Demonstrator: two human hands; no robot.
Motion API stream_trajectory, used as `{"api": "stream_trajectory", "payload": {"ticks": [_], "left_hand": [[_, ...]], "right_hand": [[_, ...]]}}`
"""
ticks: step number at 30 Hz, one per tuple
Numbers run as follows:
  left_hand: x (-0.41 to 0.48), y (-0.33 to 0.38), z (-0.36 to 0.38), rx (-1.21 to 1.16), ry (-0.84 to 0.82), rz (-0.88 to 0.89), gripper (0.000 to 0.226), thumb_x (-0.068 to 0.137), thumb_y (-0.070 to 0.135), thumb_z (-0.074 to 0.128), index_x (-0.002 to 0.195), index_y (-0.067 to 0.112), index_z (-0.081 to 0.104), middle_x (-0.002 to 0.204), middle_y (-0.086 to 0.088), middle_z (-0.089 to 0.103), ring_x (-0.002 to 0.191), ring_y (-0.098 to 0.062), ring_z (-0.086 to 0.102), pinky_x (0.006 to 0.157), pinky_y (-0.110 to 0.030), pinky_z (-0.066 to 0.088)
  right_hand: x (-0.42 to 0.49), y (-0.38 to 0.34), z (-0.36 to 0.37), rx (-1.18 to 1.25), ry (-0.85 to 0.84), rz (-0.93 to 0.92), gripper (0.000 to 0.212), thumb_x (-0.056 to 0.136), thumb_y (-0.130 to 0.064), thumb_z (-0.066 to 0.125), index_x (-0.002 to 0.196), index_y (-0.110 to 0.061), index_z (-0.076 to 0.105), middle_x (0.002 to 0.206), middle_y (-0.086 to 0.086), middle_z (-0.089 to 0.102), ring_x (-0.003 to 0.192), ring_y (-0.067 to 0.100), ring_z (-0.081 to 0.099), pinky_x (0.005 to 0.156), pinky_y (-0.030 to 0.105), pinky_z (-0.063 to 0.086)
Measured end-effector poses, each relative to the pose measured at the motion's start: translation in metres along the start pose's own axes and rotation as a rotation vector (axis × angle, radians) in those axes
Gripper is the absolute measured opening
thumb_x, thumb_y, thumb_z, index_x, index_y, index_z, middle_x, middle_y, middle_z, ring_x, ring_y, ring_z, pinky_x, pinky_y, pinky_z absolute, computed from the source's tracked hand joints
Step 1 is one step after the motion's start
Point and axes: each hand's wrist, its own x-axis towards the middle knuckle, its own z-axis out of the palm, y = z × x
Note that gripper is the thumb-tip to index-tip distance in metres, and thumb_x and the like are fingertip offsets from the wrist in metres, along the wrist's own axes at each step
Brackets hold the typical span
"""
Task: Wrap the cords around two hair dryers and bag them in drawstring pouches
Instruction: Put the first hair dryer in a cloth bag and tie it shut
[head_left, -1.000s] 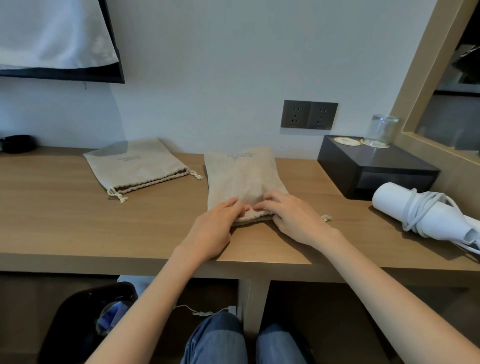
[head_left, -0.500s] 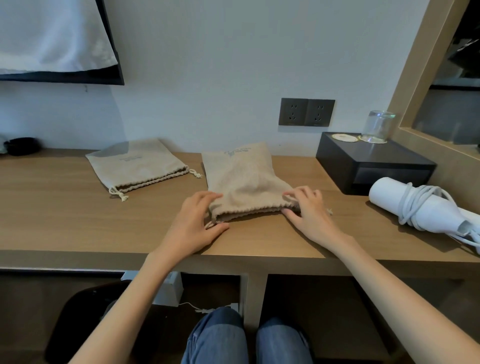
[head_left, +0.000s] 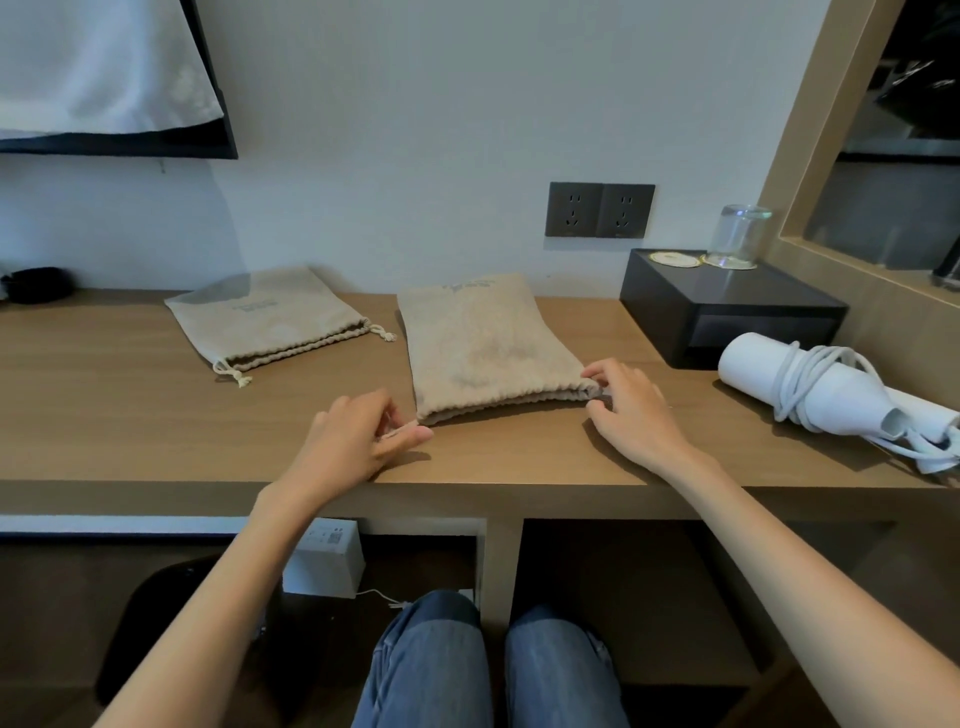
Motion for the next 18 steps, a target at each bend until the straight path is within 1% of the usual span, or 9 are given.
{"api": "stream_trajectory", "payload": {"ticks": [1,3,5,7,9,10,12,16,18], "left_hand": [[0.0,0.004,0.001,0.001,-0.012,0.001,0.031,0.083,0.056,0.057,0.082,0.025,0.05,0.075,0.01,0.054,0.073,-0.01,0.048,0.066,-0.032,0.037],[0.003,0.01,0.004,0.0,-0.025,0.007,0.026,0.085,0.05,0.058,0.085,0.025,0.052,0.08,0.008,0.057,0.079,-0.014,0.052,0.069,-0.032,0.038],[0.005,0.011,0.005,0.013,-0.031,-0.008,0.018,0.091,0.04,0.056,0.085,0.023,0.052,0.087,0.006,0.06,0.087,-0.02,0.055,0.071,-0.033,0.038],[0.006,0.007,0.004,0.077,-0.009,-0.037,0.016,0.095,0.035,0.052,0.087,0.021,0.05,0.093,0.0,0.062,0.091,-0.025,0.055,0.072,-0.035,0.037],[0.004,0.004,0.002,0.174,0.037,-0.094,0.018,0.097,0.034,0.048,0.089,0.018,0.05,0.094,-0.006,0.062,0.092,-0.029,0.054,0.07,-0.035,0.034],[0.003,0.003,0.001,0.21,0.055,-0.13,0.019,0.097,0.034,0.046,0.091,0.016,0.05,0.094,-0.008,0.062,0.092,-0.029,0.054,0.07,-0.035,0.033],[0.002,-0.001,0.001,0.265,0.083,-0.201,0.021,0.099,0.032,0.044,0.093,0.013,0.051,0.096,-0.01,0.061,0.092,-0.029,0.053,0.07,-0.035,0.032],[0.002,-0.005,0.002,0.402,0.131,-0.342,0.027,0.1,0.029,0.04,0.102,0.004,0.052,0.106,-0.016,0.06,0.1,-0.035,0.053,0.072,-0.037,0.032],[0.002,-0.003,0.004,0.471,0.136,-0.4,0.029,0.101,0.027,0.039,0.105,0.001,0.051,0.109,-0.018,0.059,0.103,-0.036,0.053,0.076,-0.038,0.034]], "right_hand": [[-0.001,-0.001,0.0,0.013,-0.002,-0.001,0.03,0.094,-0.022,0.049,0.123,-0.023,0.047,0.122,-0.002,0.053,0.113,0.018,0.046,0.095,0.04,0.041],[-0.003,-0.002,0.0,0.062,-0.007,-0.011,0.03,0.098,-0.02,0.045,0.127,-0.021,0.045,0.122,-0.002,0.052,0.114,0.017,0.046,0.095,0.038,0.04],[-0.006,-0.001,-0.002,0.12,-0.01,-0.012,0.028,0.1,-0.019,0.042,0.128,-0.019,0.044,0.113,-0.006,0.052,0.108,0.014,0.049,0.092,0.036,0.043],[-0.007,0.003,-0.005,0.146,0.006,-0.002,0.026,0.101,-0.019,0.04,0.127,-0.019,0.042,0.101,-0.006,0.055,0.097,0.014,0.054,0.083,0.032,0.046],[-0.009,0.005,-0.008,0.175,0.0,0.022,0.024,0.101,-0.018,0.039,0.125,-0.018,0.04,0.092,-0.004,0.056,0.09,0.013,0.056,0.075,0.025,0.043],[-0.009,0.006,-0.009,0.186,-0.007,0.041,0.023,0.101,-0.016,0.038,0.125,-0.017,0.039,0.09,-0.004,0.056,0.088,0.012,0.057,0.074,0.024,0.043],[-0.01,0.008,-0.009,0.194,0.017,0.089,0.022,0.101,-0.013,0.038,0.123,-0.016,0.039,0.089,-0.001,0.056,0.089,0.015,0.058,0.077,0.027,0.044],[-0.011,0.01,-0.008,0.158,0.176,0.279,0.021,0.096,-0.002,0.042,0.11,-0.017,0.037,0.083,-0.001,0.052,0.093,0.025,0.056,0.081,0.042,0.049],[-0.011,0.008,-0.007,0.133,0.237,0.371,0.023,0.094,0.001,0.042,0.103,-0.019,0.035,0.08,-0.003,0.048,0.094,0.026,0.054,0.08,0.042,0.049]]}}
